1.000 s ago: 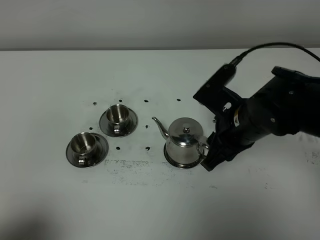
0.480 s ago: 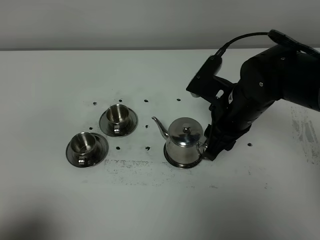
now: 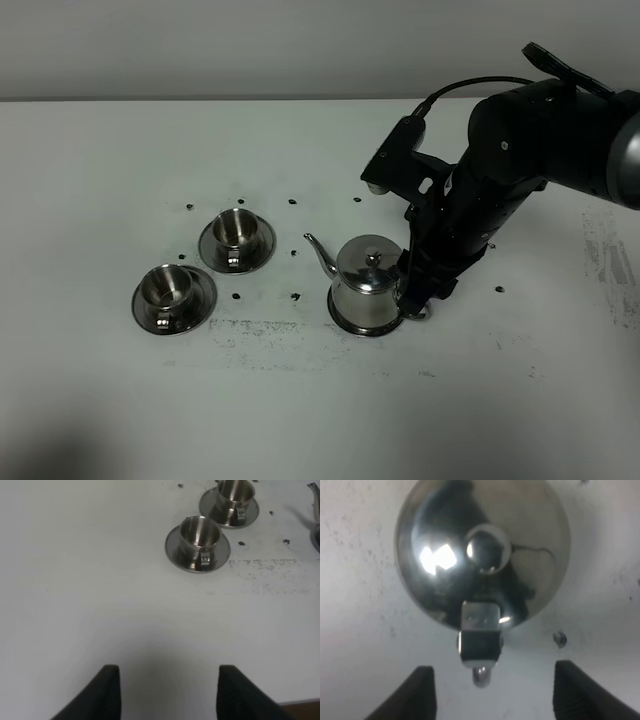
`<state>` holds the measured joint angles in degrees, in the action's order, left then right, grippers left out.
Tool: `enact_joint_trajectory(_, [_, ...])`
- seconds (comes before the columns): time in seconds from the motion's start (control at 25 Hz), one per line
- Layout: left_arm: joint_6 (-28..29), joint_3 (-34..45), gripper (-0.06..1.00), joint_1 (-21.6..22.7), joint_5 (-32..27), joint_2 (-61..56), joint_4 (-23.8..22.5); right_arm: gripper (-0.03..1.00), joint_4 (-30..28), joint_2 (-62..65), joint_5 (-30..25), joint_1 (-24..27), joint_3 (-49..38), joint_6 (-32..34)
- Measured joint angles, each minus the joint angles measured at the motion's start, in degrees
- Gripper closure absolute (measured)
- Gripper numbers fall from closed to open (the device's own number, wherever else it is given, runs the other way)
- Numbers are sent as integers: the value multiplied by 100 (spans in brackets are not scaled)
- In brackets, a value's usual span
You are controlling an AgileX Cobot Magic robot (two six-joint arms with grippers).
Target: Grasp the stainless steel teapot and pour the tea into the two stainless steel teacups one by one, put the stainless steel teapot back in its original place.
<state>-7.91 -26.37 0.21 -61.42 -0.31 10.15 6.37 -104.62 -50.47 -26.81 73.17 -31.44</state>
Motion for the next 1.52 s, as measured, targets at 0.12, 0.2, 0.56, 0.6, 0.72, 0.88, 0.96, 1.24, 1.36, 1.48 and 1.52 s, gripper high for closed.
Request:
enact_joint_trajectory(0.12, [0,0,52,0,0,0,0,46,17,-109,6,0,42,-1])
enact_joint_trajectory(0.2, [0,0,52,0,0,0,0,46,12,-185,6,0,42,-1])
enact_joint_trajectory(0.56, [0,0,52,0,0,0,0,46,50,-443,113,0,43,-1])
enact_joint_trajectory(0.6, [0,0,52,0,0,0,0,46,53,-468,134,0,43,-1])
enact_joint_trajectory(0.72, [0,0,52,0,0,0,0,46,92,-599,229,0,47,-1])
enact_joint_trajectory(0.88, [0,0,52,0,0,0,0,46,146,-713,271,0,82,-1])
enact_joint_trajectory(0.96, [0,0,52,0,0,0,0,46,157,-740,287,0,102,-1])
enact_joint_trajectory(1.24, [0,0,52,0,0,0,0,50,162,-747,295,0,113,-1])
enact_joint_trajectory(1.36, [0,0,52,0,0,0,0,54,162,-747,295,0,113,-1])
enact_joint_trajectory(1.48, [0,0,52,0,0,0,0,59,162,-747,295,0,113,-1])
enact_joint_trajectory(1.52, [0,0,52,0,0,0,0,61,162,-747,295,0,113,-6])
